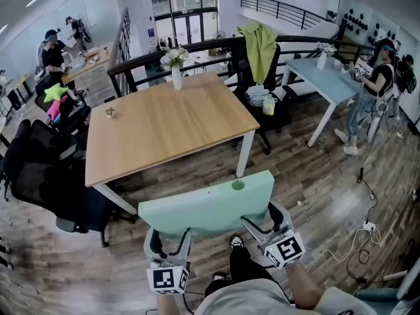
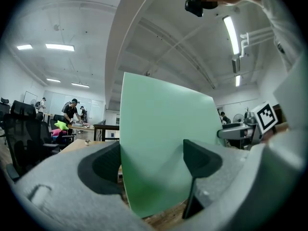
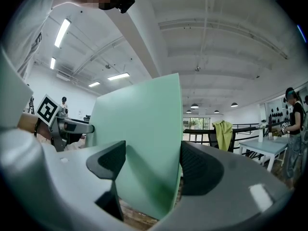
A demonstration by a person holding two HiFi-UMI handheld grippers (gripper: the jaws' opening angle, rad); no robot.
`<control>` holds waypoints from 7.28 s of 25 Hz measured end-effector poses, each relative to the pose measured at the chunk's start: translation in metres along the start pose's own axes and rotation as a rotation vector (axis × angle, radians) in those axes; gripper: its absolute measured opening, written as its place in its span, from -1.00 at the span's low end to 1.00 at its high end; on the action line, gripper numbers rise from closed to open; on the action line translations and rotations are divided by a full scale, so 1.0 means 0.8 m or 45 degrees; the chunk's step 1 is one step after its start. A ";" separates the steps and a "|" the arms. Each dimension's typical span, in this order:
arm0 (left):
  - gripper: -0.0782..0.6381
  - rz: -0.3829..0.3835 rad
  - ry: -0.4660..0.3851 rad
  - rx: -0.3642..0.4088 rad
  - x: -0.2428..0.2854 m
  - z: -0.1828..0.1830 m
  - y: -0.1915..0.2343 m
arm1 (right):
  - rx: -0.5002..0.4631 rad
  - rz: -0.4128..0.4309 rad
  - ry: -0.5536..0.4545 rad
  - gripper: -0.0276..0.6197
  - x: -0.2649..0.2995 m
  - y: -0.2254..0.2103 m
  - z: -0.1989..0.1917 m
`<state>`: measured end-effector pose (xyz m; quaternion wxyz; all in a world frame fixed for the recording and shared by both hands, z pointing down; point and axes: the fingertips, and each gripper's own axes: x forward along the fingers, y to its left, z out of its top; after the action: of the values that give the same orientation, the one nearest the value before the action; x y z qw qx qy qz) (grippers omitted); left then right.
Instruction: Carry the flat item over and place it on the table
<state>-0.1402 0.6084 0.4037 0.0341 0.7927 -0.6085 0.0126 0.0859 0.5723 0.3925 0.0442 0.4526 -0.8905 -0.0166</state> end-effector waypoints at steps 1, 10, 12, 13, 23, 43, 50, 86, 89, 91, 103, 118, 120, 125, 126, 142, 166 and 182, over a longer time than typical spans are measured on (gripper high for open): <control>0.37 -0.001 0.002 -0.002 0.006 -0.001 0.001 | 0.001 -0.001 0.000 0.20 0.004 -0.004 -0.001; 0.37 0.002 0.011 0.031 0.085 0.002 0.013 | 0.013 0.002 -0.031 0.20 0.063 -0.057 -0.008; 0.37 0.006 0.016 0.035 0.110 0.001 0.016 | 0.019 0.004 -0.031 0.20 0.080 -0.074 -0.014; 0.37 0.009 0.020 0.035 0.122 0.000 0.017 | 0.024 0.007 -0.028 0.20 0.090 -0.084 -0.017; 0.37 0.043 0.055 0.038 0.255 0.011 0.020 | 0.021 0.049 -0.032 0.20 0.185 -0.189 -0.011; 0.36 0.088 0.092 0.058 0.400 0.018 0.000 | 0.054 0.108 -0.039 0.20 0.273 -0.319 -0.023; 0.36 0.040 0.093 0.061 0.454 0.015 0.015 | 0.061 0.063 -0.032 0.20 0.307 -0.346 -0.030; 0.36 -0.108 0.104 -0.052 0.686 0.013 0.229 | 0.022 -0.027 0.078 0.20 0.604 -0.384 -0.023; 0.36 -0.107 0.104 -0.062 0.697 0.014 0.241 | 0.028 -0.026 0.085 0.20 0.620 -0.385 -0.024; 0.36 -0.105 0.109 -0.056 0.705 0.015 0.248 | 0.026 -0.022 0.083 0.20 0.631 -0.386 -0.020; 0.36 -0.035 0.141 -0.066 0.775 0.009 0.287 | 0.052 0.053 0.085 0.21 0.723 -0.423 -0.034; 0.36 0.053 0.248 -0.106 0.899 -0.026 0.312 | 0.118 0.154 0.156 0.21 0.840 -0.507 -0.089; 0.36 0.051 0.262 -0.112 0.914 -0.032 0.313 | 0.132 0.156 0.171 0.21 0.850 -0.518 -0.098; 0.36 0.052 0.308 -0.137 0.942 -0.058 0.317 | 0.165 0.162 0.219 0.21 0.871 -0.535 -0.128; 0.36 0.051 0.318 -0.140 0.947 -0.063 0.317 | 0.171 0.163 0.229 0.21 0.874 -0.537 -0.135; 0.36 0.074 0.424 -0.222 1.009 -0.131 0.340 | 0.202 0.185 0.342 0.20 0.931 -0.565 -0.201; 0.36 0.084 0.594 -0.370 1.064 -0.224 0.348 | 0.257 0.199 0.541 0.21 0.976 -0.595 -0.297; 0.36 0.085 0.618 -0.366 1.076 -0.234 0.359 | 0.340 0.197 0.580 0.21 0.983 -0.593 -0.317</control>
<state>-0.1901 -0.2822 0.6546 0.2906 0.7329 -0.6039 0.1168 0.0303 -0.3395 0.6619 0.1845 0.3773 -0.8837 0.2066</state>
